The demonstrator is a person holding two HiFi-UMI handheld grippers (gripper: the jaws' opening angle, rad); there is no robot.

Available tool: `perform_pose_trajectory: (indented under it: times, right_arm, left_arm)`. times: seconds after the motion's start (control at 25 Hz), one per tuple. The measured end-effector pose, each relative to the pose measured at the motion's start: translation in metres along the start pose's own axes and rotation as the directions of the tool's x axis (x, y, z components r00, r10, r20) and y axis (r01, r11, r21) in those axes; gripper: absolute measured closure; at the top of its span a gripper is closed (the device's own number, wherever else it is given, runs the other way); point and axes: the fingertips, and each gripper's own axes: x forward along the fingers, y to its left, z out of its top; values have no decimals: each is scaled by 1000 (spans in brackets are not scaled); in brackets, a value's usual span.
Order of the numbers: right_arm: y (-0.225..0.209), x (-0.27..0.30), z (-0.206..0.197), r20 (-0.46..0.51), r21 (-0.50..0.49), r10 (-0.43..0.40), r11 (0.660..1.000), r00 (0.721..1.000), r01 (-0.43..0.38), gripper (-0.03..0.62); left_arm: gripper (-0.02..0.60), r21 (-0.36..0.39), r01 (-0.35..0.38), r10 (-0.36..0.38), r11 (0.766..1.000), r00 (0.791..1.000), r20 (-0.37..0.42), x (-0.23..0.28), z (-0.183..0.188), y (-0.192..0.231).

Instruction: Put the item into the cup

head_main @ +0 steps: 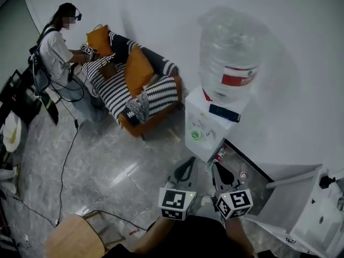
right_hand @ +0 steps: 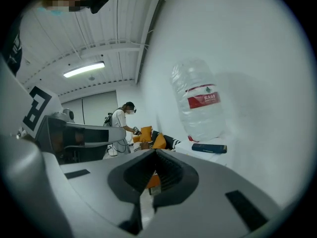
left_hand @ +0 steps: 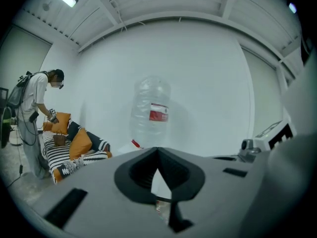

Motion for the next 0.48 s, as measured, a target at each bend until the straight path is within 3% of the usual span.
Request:
perform_pose_trajectory:
  times: [0.48]
  right_arm:
    - [41, 31, 17, -10, -79, 68, 995, 998, -68, 583]
  left_arm:
    - [568, -38, -19, 21, 999, 999, 50, -8, 9, 28]
